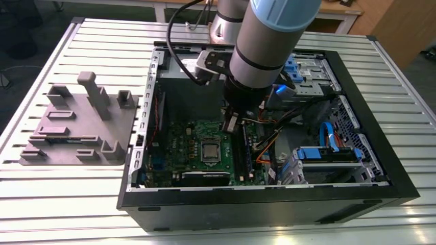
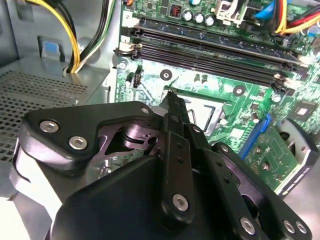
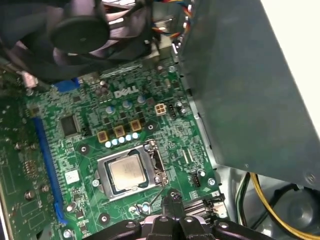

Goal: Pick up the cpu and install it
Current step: 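Install the first cpu locking lever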

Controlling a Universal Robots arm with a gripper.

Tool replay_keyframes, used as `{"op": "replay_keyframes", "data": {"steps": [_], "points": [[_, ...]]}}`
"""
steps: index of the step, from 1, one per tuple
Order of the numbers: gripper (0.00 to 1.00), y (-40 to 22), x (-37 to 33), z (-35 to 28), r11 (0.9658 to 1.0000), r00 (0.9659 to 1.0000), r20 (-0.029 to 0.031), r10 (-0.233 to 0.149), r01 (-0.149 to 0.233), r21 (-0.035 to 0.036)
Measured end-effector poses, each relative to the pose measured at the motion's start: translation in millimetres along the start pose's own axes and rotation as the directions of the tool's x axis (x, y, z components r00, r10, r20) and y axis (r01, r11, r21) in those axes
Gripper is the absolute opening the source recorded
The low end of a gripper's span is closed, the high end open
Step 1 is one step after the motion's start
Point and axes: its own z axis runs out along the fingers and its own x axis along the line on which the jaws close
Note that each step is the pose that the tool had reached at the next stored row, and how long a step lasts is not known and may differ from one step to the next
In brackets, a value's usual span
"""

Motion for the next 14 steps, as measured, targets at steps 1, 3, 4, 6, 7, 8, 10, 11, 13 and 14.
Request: {"op": "replay_keyframes", "data": {"steps": [1,3,4,6,7,8,10,11,13,14], "points": [[0.1,-0.1,0.0,0.5,0.9999,0.9999,-0.0011,-0.01,0.01,-0.0006],[0.1,-0.2,0.2,1.5,0.9995,0.9995,-0.0038,-0.033,0.033,-0.0018],[0.1,-0.4,0.6,1.9,0.9993,0.9992,-0.0047,-0.039,0.039,-0.0021],[0.1,-0.5,0.9,2.1,0.9991,0.9991,-0.0059,-0.043,0.043,-0.0022],[0.1,-0.5,0.9,2.1,0.9991,0.9991,-0.0062,-0.043,0.043,-0.0021],[0.1,-0.6,0.9,2.1,0.9991,0.9991,-0.0062,-0.043,0.043,-0.0021],[0.1,-0.6,0.9,2.1,0.9991,0.9991,-0.0062,-0.043,0.043,-0.0021],[0.1,-0.7,0.9,2.1,0.9991,0.9991,-0.0061,-0.043,0.043,-0.002],[0.1,-0.8,0.8,2.1,0.9991,0.9991,-0.0061,-0.043,0.043,-0.0021],[0.1,-0.8,0.8,2.1,0.9991,0.9991,-0.0062,-0.043,0.043,-0.002]]}}
